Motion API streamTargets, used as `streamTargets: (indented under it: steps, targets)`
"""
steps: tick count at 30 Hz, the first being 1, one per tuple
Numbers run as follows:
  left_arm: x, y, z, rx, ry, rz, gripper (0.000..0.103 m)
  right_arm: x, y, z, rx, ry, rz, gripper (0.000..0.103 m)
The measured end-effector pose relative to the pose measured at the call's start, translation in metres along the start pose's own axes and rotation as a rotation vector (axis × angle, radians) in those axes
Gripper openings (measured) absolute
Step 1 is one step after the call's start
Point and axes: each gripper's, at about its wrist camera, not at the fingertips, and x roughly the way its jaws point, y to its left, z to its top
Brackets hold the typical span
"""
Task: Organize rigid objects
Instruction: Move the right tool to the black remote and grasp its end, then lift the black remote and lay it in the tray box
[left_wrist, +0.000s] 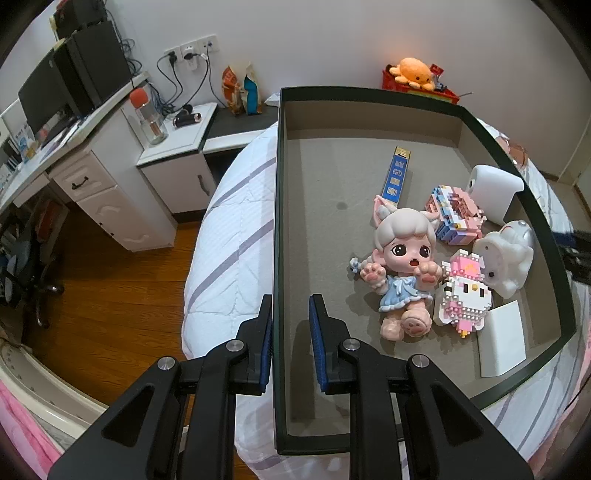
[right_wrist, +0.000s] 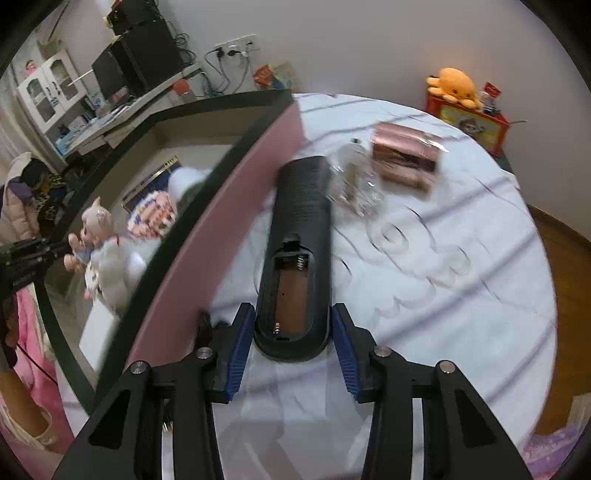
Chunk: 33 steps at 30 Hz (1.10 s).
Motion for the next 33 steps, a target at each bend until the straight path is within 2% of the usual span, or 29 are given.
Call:
streamTargets:
  steps: [4, 6, 8, 12, 17, 19, 22, 26, 33]
  targets:
    - [0.000, -0.001, 0.000, -0.001, -0.002, -0.003, 0.019, -0.006, 0.006, -0.003, 0.005, -0.035, -0.040, 0.044]
    - [0.001, -0.001, 0.000, 0.000, -0.001, -0.001, 0.019, 0.000, 0.013, 0.002, 0.004, -0.050, -0.079, 0.052]
    - [0.001, -0.001, 0.000, -0.001, -0.001, -0.004, 0.019, 0.009, 0.020, 0.008, -0.004, -0.051, -0.116, 0.054]
    - [0.001, 0.000, 0.000, -0.003, -0.001, -0.009, 0.019, 0.021, 0.022, 0.017, -0.005, -0.062, -0.166, 0.055]
    - [0.002, 0.001, 0.000, -0.005, -0.003, -0.009, 0.019, 0.026, 0.014, 0.022, 0.037, -0.090, -0.171, 0.054]
    - [0.003, 0.001, 0.000, -0.007, -0.003, -0.011, 0.019, 0.026, 0.017, 0.022, 0.036, -0.100, -0.196, 0.050]
    - [0.003, 0.001, 0.000, -0.008, -0.002, -0.011, 0.019, 0.024, 0.019, 0.020, 0.041, -0.116, -0.200, 0.047]
    - [0.002, 0.002, 0.000, -0.006, -0.003, -0.010, 0.019, 0.006, 0.021, 0.011, 0.081, -0.160, -0.117, 0.045]
    - [0.001, 0.002, 0.000, -0.007, -0.005, -0.004, 0.019, -0.031, 0.029, 0.002, 0.113, -0.252, -0.082, 0.045]
